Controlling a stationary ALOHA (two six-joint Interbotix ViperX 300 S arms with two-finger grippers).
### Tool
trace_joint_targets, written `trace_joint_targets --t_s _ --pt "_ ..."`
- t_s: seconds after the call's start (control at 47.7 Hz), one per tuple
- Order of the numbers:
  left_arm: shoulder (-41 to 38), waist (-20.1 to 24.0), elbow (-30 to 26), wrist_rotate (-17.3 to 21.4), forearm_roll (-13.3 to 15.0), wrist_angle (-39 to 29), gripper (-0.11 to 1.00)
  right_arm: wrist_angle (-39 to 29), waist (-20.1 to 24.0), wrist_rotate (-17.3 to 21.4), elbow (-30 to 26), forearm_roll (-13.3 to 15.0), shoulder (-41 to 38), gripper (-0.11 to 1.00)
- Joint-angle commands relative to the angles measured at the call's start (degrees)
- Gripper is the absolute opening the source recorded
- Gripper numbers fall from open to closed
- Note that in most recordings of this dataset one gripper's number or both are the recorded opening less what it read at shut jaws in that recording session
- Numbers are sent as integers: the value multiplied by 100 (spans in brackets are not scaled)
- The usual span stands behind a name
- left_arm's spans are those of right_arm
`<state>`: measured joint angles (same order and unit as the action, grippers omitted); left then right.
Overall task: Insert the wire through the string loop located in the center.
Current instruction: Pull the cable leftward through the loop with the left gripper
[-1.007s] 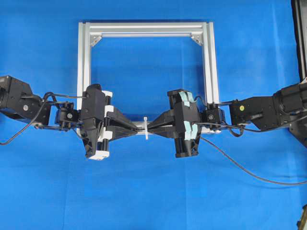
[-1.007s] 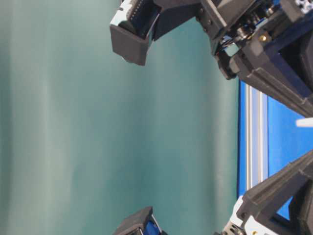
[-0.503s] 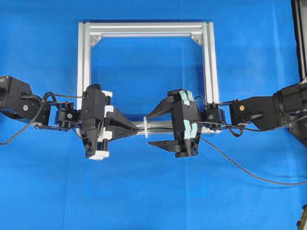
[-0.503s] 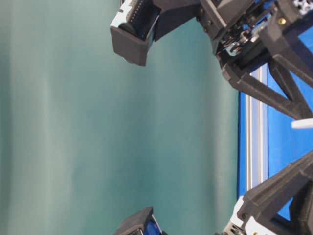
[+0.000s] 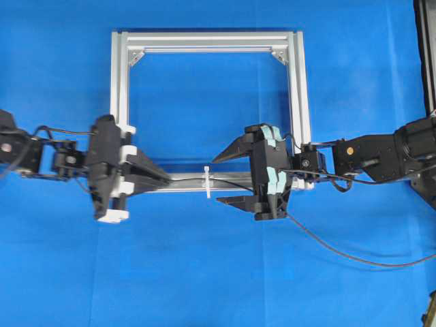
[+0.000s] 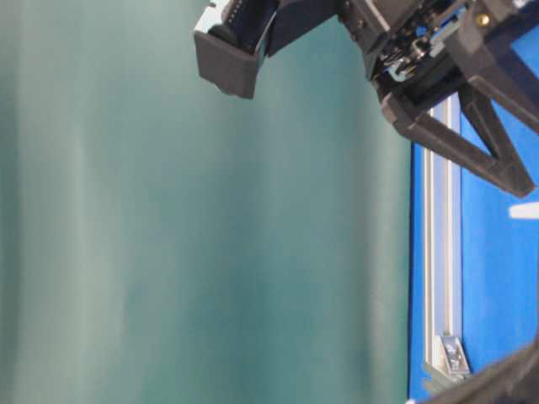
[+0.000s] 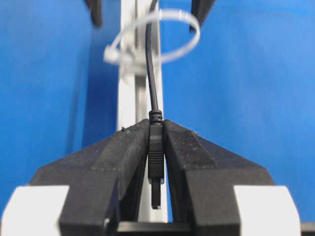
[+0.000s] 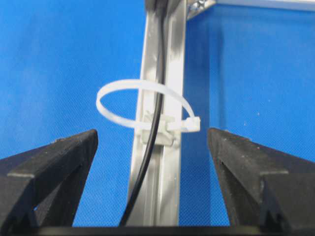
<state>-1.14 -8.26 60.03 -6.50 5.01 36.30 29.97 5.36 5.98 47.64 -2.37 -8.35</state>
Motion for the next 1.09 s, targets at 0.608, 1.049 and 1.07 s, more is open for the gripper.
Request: trace_joint_targets --t_s 0.608,1.049,1.07 --pt "2127 -18 1819 -387 -9 -396 8 26 18 -9 -18 18 202 79" --pt "2101 -18 1802 -316 -26 -677 8 35 18 -26 -18 26 202 79" --pt "2101 -18 1802 -316 -26 -677 8 26 18 -26 -18 26 202 79"
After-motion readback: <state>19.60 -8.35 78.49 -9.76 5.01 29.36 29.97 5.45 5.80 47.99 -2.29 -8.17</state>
